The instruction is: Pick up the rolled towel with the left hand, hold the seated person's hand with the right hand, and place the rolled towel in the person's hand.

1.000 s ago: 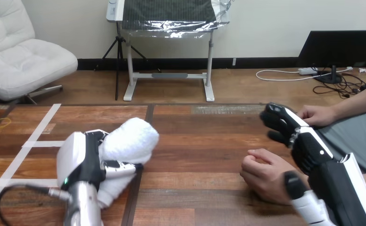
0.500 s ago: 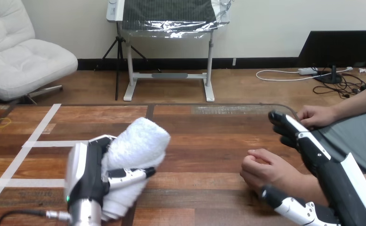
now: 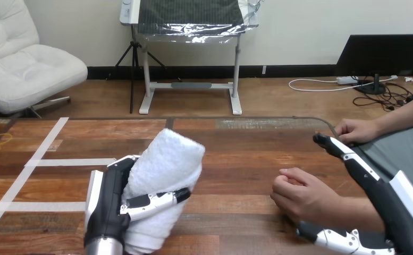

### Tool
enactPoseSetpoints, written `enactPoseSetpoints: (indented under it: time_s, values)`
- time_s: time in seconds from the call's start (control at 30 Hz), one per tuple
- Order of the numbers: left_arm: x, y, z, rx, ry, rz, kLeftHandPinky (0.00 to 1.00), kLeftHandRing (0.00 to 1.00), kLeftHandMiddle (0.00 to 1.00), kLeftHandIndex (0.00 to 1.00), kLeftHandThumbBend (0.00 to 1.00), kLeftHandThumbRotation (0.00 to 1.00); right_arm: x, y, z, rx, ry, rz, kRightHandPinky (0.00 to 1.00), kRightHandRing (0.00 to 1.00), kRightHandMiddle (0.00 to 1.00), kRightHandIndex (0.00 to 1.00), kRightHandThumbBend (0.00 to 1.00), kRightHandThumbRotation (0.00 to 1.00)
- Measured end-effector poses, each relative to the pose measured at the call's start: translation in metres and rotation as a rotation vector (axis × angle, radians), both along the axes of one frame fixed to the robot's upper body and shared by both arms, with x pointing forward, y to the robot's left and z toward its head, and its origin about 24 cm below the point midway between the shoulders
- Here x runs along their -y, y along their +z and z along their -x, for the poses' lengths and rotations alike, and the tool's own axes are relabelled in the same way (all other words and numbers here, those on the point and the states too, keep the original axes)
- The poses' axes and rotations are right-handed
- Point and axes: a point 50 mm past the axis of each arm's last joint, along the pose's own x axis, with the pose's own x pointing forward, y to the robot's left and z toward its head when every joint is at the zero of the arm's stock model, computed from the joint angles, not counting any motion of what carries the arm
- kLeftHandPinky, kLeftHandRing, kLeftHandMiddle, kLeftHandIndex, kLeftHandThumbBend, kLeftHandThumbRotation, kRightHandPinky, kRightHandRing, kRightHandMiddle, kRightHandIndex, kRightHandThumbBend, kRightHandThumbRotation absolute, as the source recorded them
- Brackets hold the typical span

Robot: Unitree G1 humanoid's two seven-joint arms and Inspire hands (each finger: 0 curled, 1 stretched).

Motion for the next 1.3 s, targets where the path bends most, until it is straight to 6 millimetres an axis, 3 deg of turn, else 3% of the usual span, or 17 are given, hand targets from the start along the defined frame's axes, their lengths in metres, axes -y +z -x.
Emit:
enactPoseSetpoints:
  time_s: [0.27, 0.63, 1.3]
  values:
    - [0.005, 0.01, 0.004, 0.043, -0.018, 0.087, 0.22, 0.28, 0.34, 0.39, 0.5, 0.0, 0.014, -0.001, -0.007, -0.039, -0.009, 0.066, 1.0, 0.96, 0.94, 0.93, 1.0, 0.3]
    - [0.008, 0.029, 0.004, 0.14, -0.044, 0.194, 0.2, 0.26, 0.33, 0.38, 0.49, 0.0, 0.03, 0.0, -0.019, -0.084, -0.014, 0.182, 0.95, 0.92, 0.92, 0.92, 1.0, 0.28]
    - [0.006, 0.082, 0.004, 0.418, -0.099, 0.326, 0.19, 0.25, 0.32, 0.37, 0.47, 0.0, 0.054, 0.016, -0.041, -0.103, -0.031, 0.383, 0.88, 0.88, 0.89, 0.9, 1.0, 0.21]
